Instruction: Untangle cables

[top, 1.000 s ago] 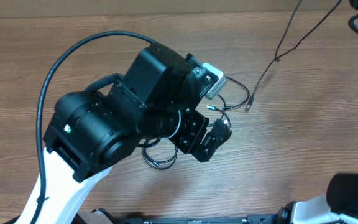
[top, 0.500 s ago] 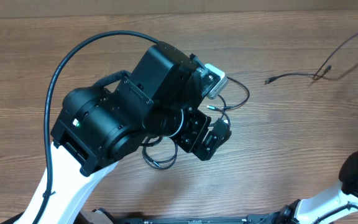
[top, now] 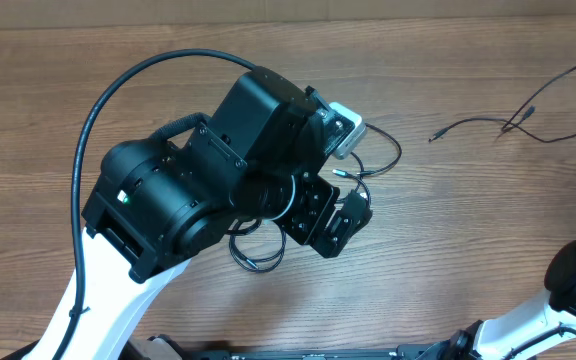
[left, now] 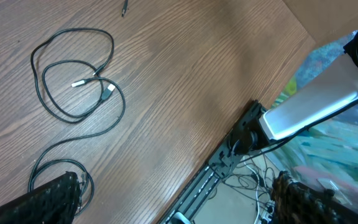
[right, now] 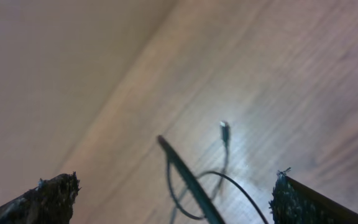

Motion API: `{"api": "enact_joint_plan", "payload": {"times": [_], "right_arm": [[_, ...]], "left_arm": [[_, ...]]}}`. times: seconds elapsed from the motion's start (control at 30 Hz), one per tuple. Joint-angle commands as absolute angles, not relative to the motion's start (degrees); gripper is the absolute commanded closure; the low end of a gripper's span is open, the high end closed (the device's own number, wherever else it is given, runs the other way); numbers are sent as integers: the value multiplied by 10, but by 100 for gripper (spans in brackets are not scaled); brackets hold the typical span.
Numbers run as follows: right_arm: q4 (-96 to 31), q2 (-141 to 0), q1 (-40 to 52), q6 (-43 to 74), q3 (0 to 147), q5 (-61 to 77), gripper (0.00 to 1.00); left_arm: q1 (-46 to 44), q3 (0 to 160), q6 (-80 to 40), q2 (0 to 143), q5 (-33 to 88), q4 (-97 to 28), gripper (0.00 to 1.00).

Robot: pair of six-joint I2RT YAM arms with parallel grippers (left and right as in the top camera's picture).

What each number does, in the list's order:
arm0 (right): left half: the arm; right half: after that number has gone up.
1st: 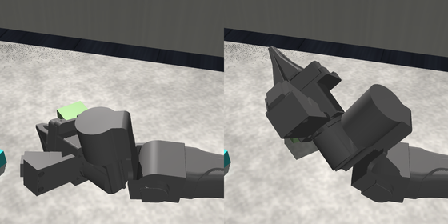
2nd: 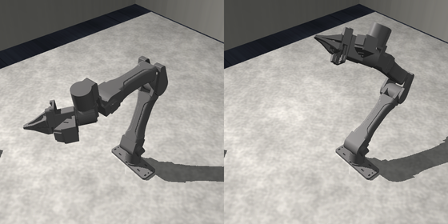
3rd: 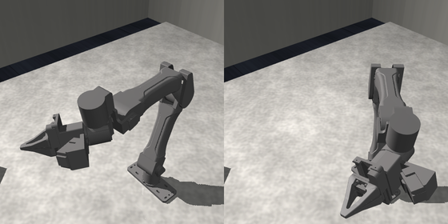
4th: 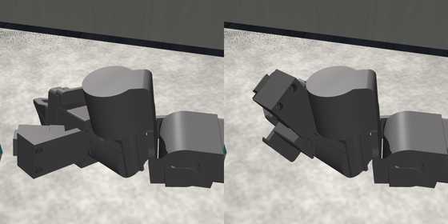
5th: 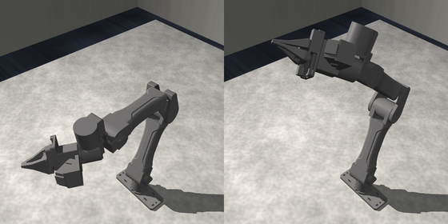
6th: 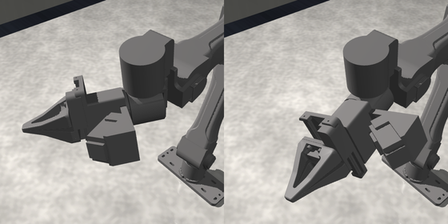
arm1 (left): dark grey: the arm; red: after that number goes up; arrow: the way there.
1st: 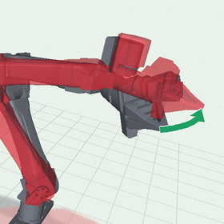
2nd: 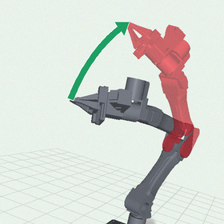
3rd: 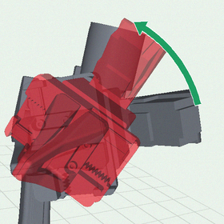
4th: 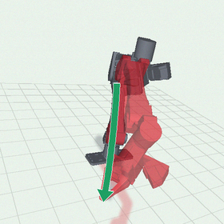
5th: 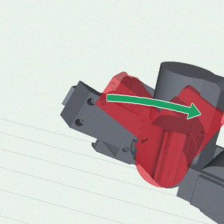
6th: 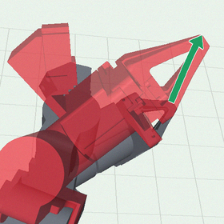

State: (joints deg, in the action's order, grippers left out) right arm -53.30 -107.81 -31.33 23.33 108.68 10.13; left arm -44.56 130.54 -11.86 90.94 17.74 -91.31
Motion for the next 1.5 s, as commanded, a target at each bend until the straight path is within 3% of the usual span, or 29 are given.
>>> {"api": "enact_joint_plan", "payload": {"times": [0.0, 0.17, 0.43, 0.53, 0.63, 0.87, 1.0, 1.2, 1.47], "right_arm": [[-553, -1076, -311, 237, 1079, -5, 0], [-587, -1077, -309, 237, 1079, -64, 0], [-586, -1077, -304, 127, 1079, 309, 0], [-599, -1077, -297, 115, 1079, 352, 0], [-614, -1077, -288, 118, 1079, 302, 0], [-653, -1077, -263, 231, 1079, -36, 0], [-649, -1077, -261, 202, 1079, -62, 0], [-681, -1077, -273, 196, 1080, 56, 0], [-682, -1077, -278, 119, 1096, 373, 0]], "left_arm": [[-447, 1314, -124, 914, 174, -914, 0], [-447, 1314, -124, 915, 174, -914, 0], [-447, 1314, -124, 915, 174, -919, 0], [-447, 1314, -124, 915, 174, -922, 0], [-447, 1314, -124, 915, 174, -924, 0], [-446, 1314, -143, 915, 165, -923, 0], [-447, 1314, -180, 915, 144, -923, 0], [-447, 1313, -185, 915, 144, -920, 0], [-447, 1313, -185, 916, 144, -945, 0]]}}
